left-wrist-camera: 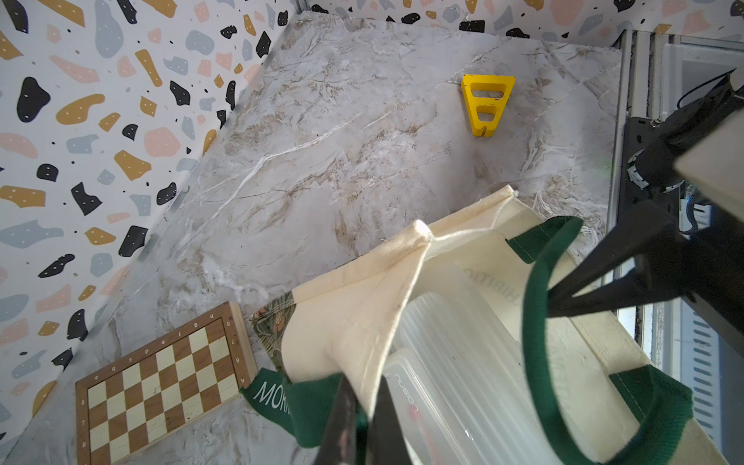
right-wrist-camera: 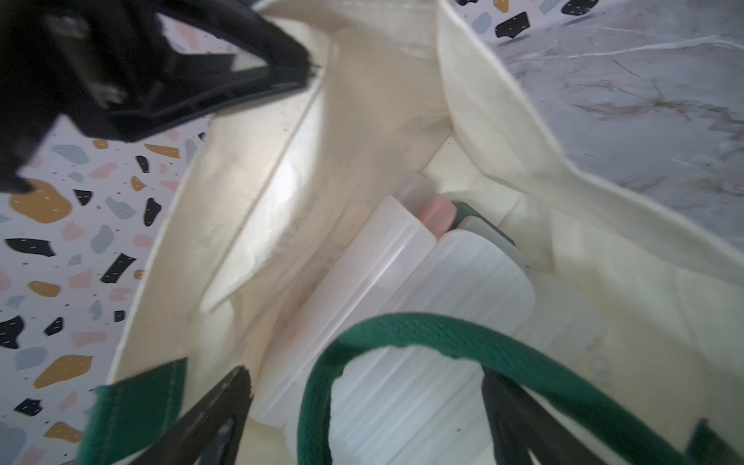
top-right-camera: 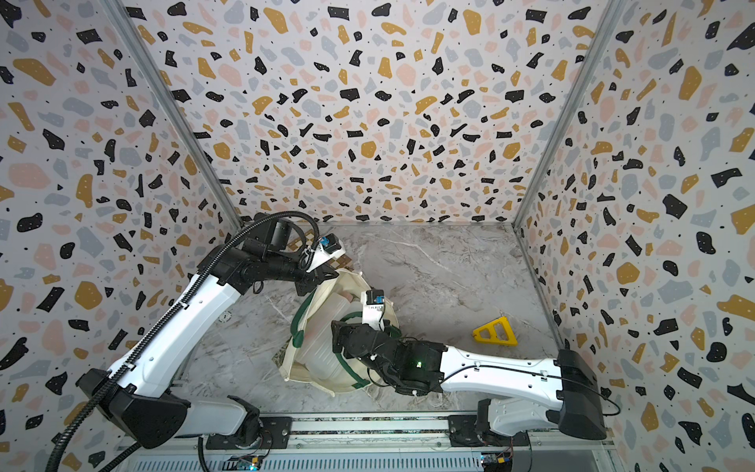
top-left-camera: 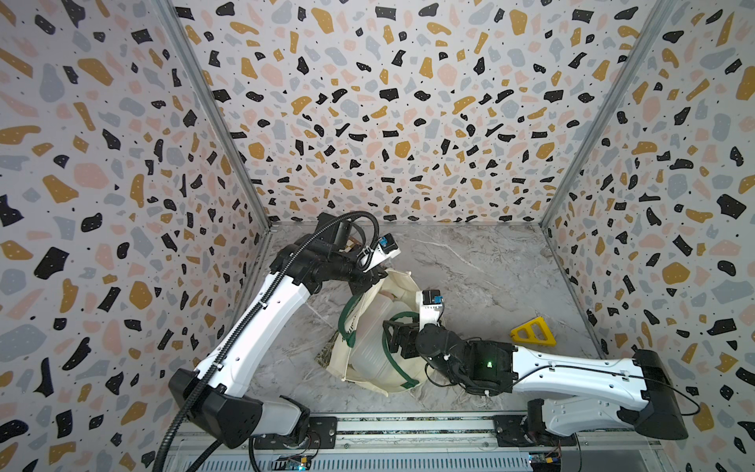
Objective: Take out the pencil case from the canvas bag
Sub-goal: Adjust the canvas bag at the center of the board.
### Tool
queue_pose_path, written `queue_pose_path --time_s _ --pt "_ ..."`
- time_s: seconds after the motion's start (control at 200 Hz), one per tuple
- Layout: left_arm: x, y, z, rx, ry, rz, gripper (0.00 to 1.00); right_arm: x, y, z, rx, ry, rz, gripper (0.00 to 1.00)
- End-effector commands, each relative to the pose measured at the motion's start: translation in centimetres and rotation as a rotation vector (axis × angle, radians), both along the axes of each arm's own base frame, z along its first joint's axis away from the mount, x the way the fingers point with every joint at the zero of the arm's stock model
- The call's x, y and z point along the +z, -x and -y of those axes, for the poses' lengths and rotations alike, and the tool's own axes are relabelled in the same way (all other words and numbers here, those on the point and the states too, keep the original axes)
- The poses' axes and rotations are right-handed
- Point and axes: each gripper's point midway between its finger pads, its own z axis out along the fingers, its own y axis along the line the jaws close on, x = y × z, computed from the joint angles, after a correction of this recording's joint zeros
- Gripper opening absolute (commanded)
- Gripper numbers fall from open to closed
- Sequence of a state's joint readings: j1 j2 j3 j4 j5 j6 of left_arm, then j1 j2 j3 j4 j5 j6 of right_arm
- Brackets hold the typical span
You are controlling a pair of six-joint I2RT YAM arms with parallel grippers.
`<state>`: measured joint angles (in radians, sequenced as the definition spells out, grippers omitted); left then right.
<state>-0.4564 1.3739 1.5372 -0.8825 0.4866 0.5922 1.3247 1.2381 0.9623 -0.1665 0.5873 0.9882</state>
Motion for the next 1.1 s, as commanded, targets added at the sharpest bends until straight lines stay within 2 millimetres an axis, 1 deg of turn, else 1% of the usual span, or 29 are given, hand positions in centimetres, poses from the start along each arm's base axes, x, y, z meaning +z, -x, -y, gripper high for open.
queue_pose_path --time_s 0.0,0.005,0.01,0.03,0.035,0.05,0.055,0.065,0.105,0.14,0.175,0.235,0.275,0.31,0.385,0.481,0.546,0.611,0.691,0.796,0.836,0.931,0.981,1.021,1.096 --pt "3.0 -0.3 0.4 -0.028 0.060 0.135 0.00 -1.7 -0.3 6.1 -0.134 0.021 -0.029 0.90" --pt "3.1 -0.3 0.5 -0.028 0.061 0.137 0.00 -1.5 -0.4 6.3 -0.141 0.010 -0.025 0.90" --pt "3.1 -0.3 0.5 -0.028 0.061 0.137 0.00 -1.7 -0.3 6.5 -0.141 0.012 -0.027 0.90" --pt "3.1 -0.3 0.4 -0.027 0.060 0.137 0.00 -1.4 -0.3 7.3 -0.159 -0.013 -0.021 0.89" --pt "3.1 -0.3 0.4 -0.027 0.060 0.138 0.00 -1.7 -0.2 7.6 -0.159 -0.010 -0.023 0.89" --pt "3.1 -0.4 0.4 -0.026 0.060 0.139 0.00 -1.4 -0.3 8.1 -0.174 -0.028 -0.017 0.89" --pt "3.0 -0.4 0.4 -0.027 0.059 0.137 0.00 -1.6 -0.2 8.4 -0.175 -0.027 -0.019 0.89" --pt "3.0 -0.4 0.5 -0.027 0.060 0.136 0.00 -1.3 -0.3 8.8 -0.186 -0.039 -0.012 0.89" --pt "3.0 -0.4 0.5 -0.027 0.060 0.137 0.00 -1.0 -0.2 10.3 -0.210 -0.064 0.003 0.88" --pt "3.0 -0.4 0.5 -0.026 0.059 0.135 0.00 -1.1 -0.1 11.4 -0.226 -0.080 0.004 0.88" --pt "3.0 -0.4 0.5 -0.026 0.060 0.135 0.00 -0.8 -0.1 12.3 -0.235 -0.101 0.010 0.88" --pt "3.0 -0.4 0.5 -0.023 0.061 0.135 0.00 -0.2 0.2 12.8 -0.212 -0.129 0.026 0.87" --pt "3.1 -0.5 0.4 -0.021 0.060 0.138 0.00 0.1 0.4 12.7 -0.190 -0.141 0.032 0.87" --pt "3.2 -0.5 0.4 -0.018 0.060 0.141 0.00 0.2 0.6 12.2 -0.158 -0.142 0.037 0.86" --pt "3.3 -0.6 0.4 -0.014 0.060 0.147 0.00 0.2 1.2 10.3 -0.083 -0.136 0.031 0.87" --pt "3.3 -0.6 0.3 -0.013 0.058 0.147 0.00 0.2 2.4 6.8 0.037 -0.098 0.029 0.86" --pt "3.3 -0.5 0.3 -0.010 0.057 0.144 0.00 -0.3 3.1 4.2 0.115 -0.045 0.013 0.87" --pt "3.2 -0.5 0.2 -0.010 0.054 0.145 0.00 -1.2 3.8 1.8 0.195 0.020 -0.012 0.87" --pt "3.2 -0.4 0.2 -0.013 0.051 0.147 0.00 -2.5 4.6 -0.6 0.283 0.088 -0.043 0.87" --pt "3.2 -0.3 0.1 -0.014 0.048 0.149 0.00 -4.0 5.1 -2.1 0.343 0.163 -0.063 0.87" --pt "3.2 -0.3 0.1 -0.016 0.049 0.149 0.00 -4.1 5.2 -2.6 0.362 0.179 -0.063 0.87" --pt "3.2 -0.3 0.1 -0.015 0.048 0.150 0.00 -3.5 5.8 -3.8 0.419 0.178 -0.037 0.85" --pt "3.3 -0.3 0.1 -0.015 0.049 0.152 0.00 -3.7 6.2 -4.4 0.462 0.192 -0.034 0.85" --pt "3.3 -0.3 0.1 -0.016 0.049 0.152 0.00 -4.0 6.5 -4.8 0.488 0.218 -0.040 0.84" --pt "3.4 -0.4 0.2 -0.016 0.051 0.154 0.00 -5.4 6.8 -5.3 0.521 0.290 -0.065 0.83"
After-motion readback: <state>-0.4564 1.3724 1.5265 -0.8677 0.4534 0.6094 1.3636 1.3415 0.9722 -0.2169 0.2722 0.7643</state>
